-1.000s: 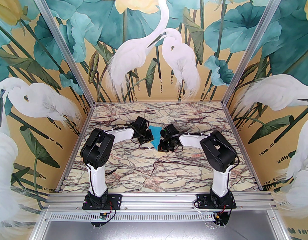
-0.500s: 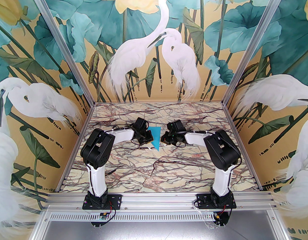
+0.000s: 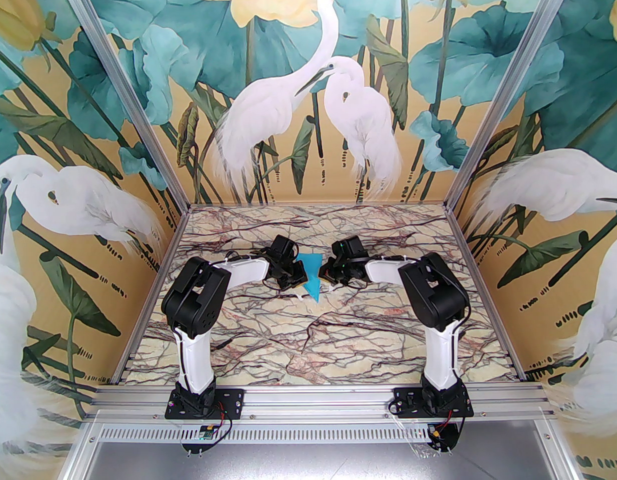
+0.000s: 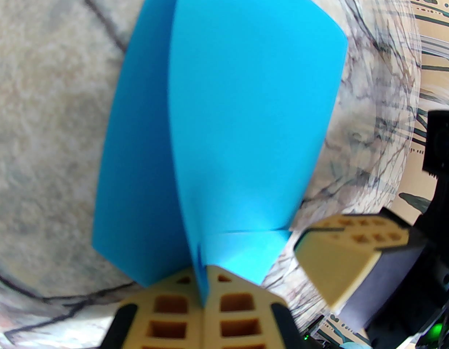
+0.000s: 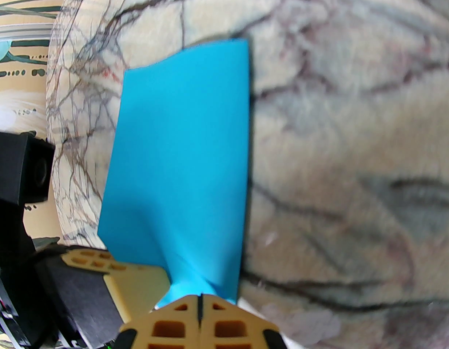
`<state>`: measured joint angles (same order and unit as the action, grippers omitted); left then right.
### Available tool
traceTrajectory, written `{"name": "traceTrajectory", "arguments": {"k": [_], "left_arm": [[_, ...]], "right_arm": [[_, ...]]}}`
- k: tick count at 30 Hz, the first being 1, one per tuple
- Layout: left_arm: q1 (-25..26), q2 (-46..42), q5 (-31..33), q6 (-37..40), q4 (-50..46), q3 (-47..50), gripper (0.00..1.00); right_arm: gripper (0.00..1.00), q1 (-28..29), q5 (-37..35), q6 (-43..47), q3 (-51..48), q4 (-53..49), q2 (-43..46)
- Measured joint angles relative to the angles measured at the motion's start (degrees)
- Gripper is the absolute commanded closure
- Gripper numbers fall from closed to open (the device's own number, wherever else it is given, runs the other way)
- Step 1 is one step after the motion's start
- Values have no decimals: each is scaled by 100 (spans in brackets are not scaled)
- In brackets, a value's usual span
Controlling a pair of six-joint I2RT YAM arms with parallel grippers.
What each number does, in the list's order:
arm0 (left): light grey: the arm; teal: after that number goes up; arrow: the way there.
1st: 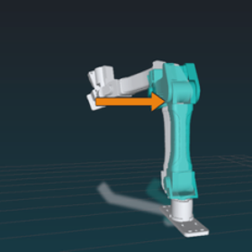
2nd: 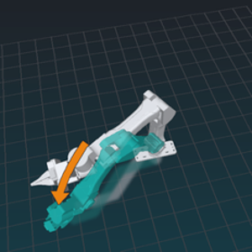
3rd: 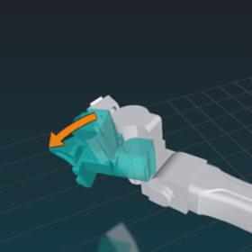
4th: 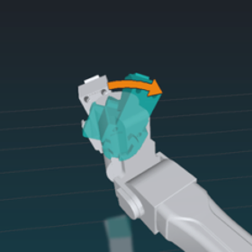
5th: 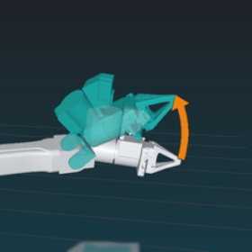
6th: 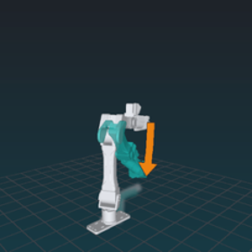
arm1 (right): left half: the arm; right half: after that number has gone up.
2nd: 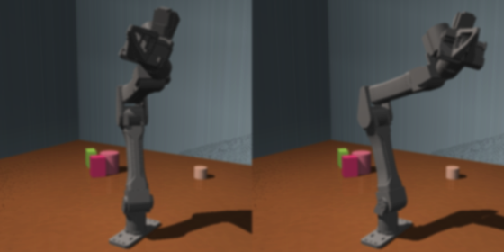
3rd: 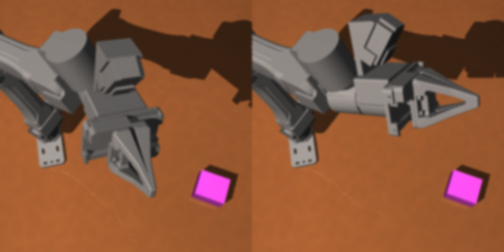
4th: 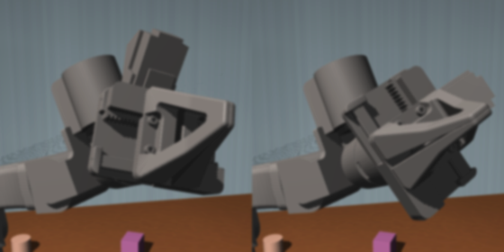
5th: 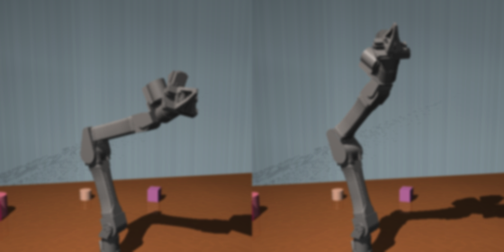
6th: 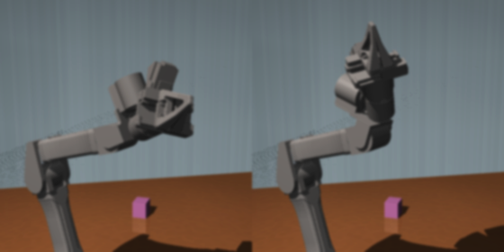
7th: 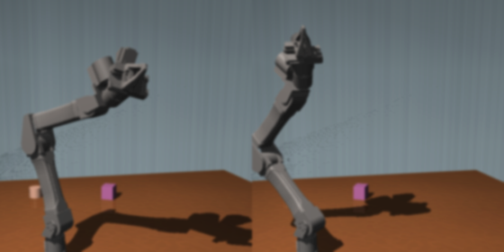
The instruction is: Fold a paper plane with a square sheet of paper (fold left side to right side)
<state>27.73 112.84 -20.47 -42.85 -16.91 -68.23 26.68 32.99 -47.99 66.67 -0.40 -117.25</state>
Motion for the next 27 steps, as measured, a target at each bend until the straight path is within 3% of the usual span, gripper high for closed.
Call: {"name": "traceTrajectory", "arguments": {"k": [12, 27], "left_arm": [[0, 0, 0, 0, -2, -2, 97], [4, -42, 28, 28, -13, -68, 65]], "right_arm": [[100, -11, 26, 129, 37, -59, -155], [100, -11, -20, 317, 131, -278, -157]]}}
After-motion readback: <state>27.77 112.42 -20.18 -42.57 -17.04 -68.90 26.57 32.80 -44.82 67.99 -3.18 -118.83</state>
